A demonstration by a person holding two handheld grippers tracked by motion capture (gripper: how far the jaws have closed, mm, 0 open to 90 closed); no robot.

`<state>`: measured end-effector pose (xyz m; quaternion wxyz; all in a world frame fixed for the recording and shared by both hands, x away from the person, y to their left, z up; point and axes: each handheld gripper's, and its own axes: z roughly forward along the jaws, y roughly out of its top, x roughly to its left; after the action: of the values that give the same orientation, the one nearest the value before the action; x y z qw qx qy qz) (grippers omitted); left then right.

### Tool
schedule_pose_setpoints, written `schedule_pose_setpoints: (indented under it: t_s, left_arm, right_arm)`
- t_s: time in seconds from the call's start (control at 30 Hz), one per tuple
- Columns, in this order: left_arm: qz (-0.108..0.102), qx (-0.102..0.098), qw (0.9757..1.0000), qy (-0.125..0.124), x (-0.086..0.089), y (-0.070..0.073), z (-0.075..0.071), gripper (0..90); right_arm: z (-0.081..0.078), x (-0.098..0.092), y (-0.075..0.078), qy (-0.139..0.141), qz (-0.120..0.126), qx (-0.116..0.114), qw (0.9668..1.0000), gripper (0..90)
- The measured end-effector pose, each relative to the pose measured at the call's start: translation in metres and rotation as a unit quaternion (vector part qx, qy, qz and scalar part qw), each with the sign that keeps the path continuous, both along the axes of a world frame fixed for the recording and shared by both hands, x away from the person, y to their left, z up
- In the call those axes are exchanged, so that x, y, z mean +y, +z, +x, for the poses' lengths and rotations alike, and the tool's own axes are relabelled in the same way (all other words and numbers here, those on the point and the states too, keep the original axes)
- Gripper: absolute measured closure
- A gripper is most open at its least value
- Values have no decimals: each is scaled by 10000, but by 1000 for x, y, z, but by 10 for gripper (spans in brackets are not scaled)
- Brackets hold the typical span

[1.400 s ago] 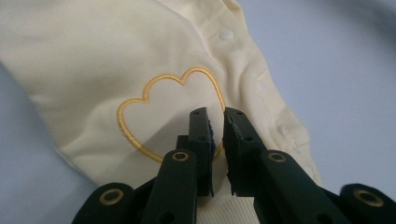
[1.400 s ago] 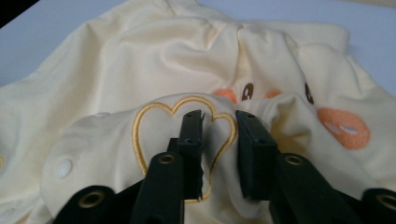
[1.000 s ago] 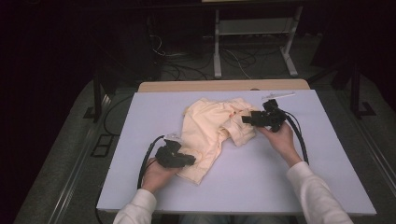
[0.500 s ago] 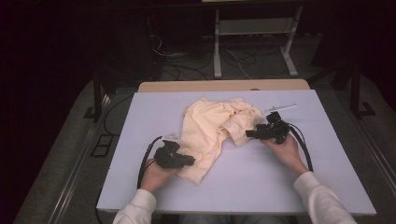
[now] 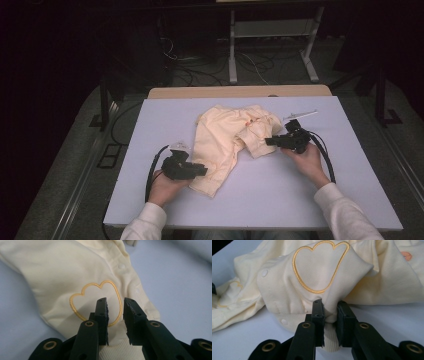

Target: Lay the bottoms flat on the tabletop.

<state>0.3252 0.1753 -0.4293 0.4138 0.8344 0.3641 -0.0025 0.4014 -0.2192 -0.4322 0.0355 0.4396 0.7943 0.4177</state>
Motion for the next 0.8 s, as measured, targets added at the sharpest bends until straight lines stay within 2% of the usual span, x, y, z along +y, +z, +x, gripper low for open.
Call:
schedule_pose_setpoints:
  t_s: [0.17, 0.33, 0.47, 0.53, 0.67, 0.8]
  left_arm:
    - [85, 46, 9997, 205, 8, 0, -1, 665]
    - [136, 128, 9988, 457, 17, 0, 0, 615]
    - [248, 434, 9965, 670, 26, -5, 2, 569]
    - [198, 628, 9951, 740, 30, -8, 4, 553]
    - [14, 952, 9929, 718, 32, -13, 7, 560]
    - [-192, 1223, 9897, 715, 31, -18, 10, 653]
  right_arm:
    - [-6, -6, 5, -39, 78, -17, 10000, 772]
    - [-14, -12, 10, -64, 200, 87, 9997, 773]
    - [-21, -17, 12, -72, 250, 114, 9996, 772]
    - [-24, -19, 13, -83, 263, 102, 9996, 772]
    - [-29, -22, 15, -84, 316, 125, 9994, 772]
    - [-34, -23, 15, -73, 393, 254, 9989, 773]
